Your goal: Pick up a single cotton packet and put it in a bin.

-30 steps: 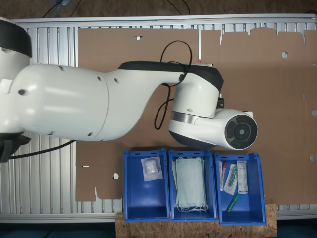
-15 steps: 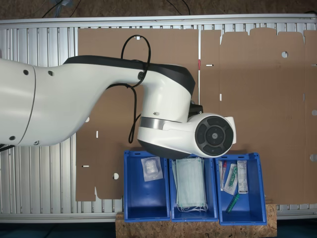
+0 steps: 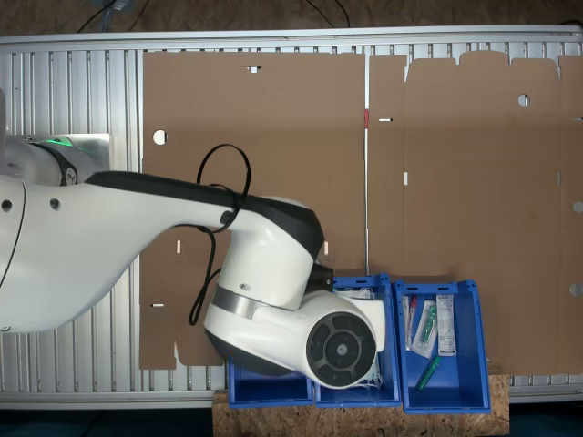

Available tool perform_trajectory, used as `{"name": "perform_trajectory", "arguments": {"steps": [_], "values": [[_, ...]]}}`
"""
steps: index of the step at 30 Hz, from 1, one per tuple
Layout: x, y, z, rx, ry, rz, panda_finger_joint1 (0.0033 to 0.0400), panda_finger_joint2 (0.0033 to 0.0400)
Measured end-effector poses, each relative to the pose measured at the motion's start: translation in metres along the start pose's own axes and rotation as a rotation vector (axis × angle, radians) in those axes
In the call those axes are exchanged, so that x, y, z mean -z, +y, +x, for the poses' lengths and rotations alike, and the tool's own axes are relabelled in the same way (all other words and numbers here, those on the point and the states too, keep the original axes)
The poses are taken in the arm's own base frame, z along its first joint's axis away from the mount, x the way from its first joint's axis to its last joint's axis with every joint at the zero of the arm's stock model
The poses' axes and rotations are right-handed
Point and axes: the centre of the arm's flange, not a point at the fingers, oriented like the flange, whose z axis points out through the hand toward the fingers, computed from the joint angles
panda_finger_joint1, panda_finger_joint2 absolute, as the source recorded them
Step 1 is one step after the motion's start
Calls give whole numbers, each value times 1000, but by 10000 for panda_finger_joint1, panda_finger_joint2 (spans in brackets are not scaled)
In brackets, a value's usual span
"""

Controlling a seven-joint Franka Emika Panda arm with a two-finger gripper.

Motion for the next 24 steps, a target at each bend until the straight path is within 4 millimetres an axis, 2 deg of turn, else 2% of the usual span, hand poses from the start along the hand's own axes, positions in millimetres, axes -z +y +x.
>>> {"name": "perform_trajectory", "arguments": {"steps": [1,2,6,11,15,24], "values": [[0,0,0,0,0,0,85,85],[-4,5,-16,-23,-10,5,85,85],[-11,14,-45,-68,-26,12,85,85],[-17,20,-70,-105,-40,19,85,85],[-20,21,-79,-112,-48,23,85,85],[-24,21,-80,-93,-56,28,85,85]]}}
